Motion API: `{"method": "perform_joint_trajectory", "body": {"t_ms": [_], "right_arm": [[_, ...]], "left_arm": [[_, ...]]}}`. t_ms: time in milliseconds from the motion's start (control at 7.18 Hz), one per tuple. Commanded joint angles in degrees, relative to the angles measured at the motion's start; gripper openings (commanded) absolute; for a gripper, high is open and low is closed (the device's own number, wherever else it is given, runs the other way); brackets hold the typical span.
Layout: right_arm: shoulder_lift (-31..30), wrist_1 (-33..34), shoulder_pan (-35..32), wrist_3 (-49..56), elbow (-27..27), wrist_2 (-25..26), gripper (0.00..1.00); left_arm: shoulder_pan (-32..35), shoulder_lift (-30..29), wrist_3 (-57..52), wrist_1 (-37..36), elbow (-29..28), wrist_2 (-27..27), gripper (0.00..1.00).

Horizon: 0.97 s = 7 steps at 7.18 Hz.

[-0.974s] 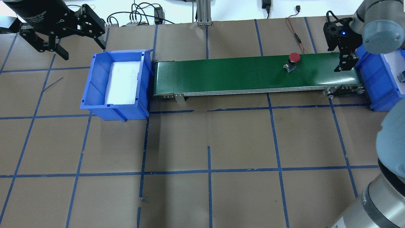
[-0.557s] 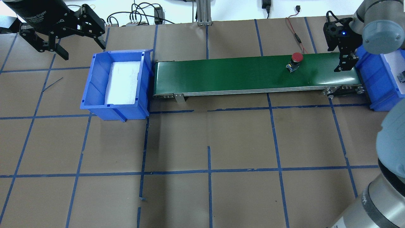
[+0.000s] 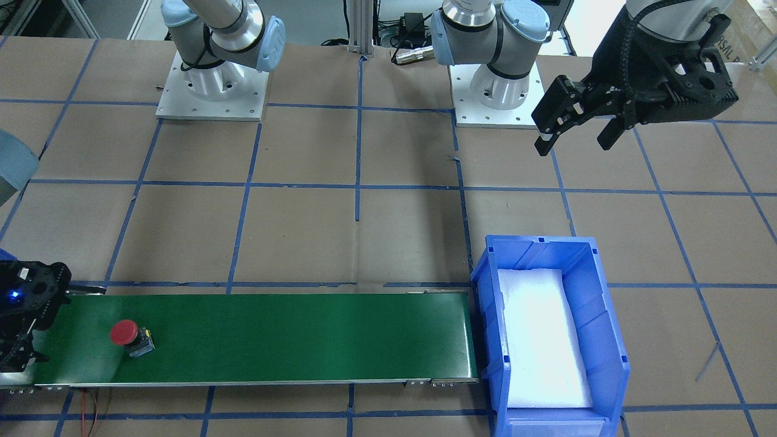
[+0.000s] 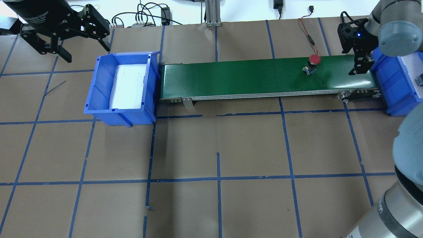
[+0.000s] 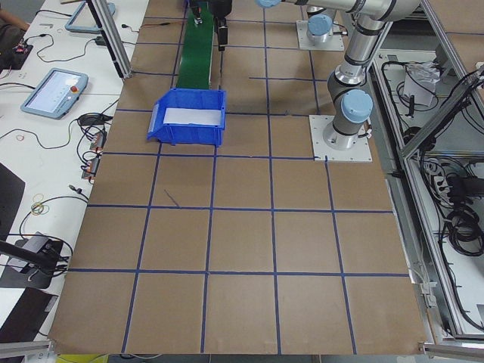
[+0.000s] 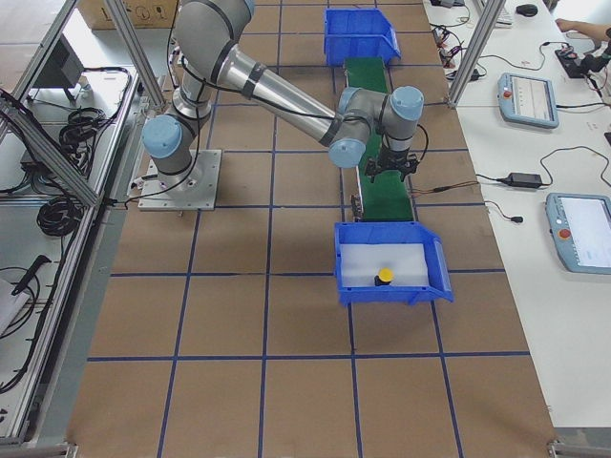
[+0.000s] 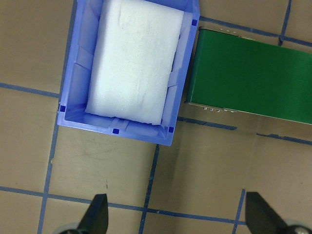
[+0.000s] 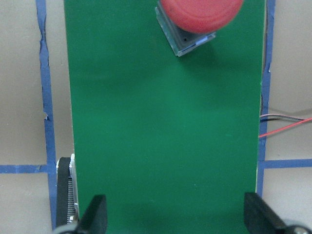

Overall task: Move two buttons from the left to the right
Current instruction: 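Lower the right gripper over the arriving red button on the belt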

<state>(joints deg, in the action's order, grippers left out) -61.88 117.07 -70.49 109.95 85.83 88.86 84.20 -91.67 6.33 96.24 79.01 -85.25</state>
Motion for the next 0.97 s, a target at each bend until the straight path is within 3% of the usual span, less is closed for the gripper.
{"method": "perform_joint_trajectory", "body": {"t_ms": [0,835], "right_arm": [[-0.1,0.0,0.0,-0.1,0.4,0.0,0.99],[-0.1,0.5,0.0,-2.0,0.4,-2.3,0.99]], "left_arm": [[0.0,0.0,0.0,0.0,0.0,0.0,1.00],[0.0,0.0,0.0,0.0,-0.1,0.0,1.00]]}}
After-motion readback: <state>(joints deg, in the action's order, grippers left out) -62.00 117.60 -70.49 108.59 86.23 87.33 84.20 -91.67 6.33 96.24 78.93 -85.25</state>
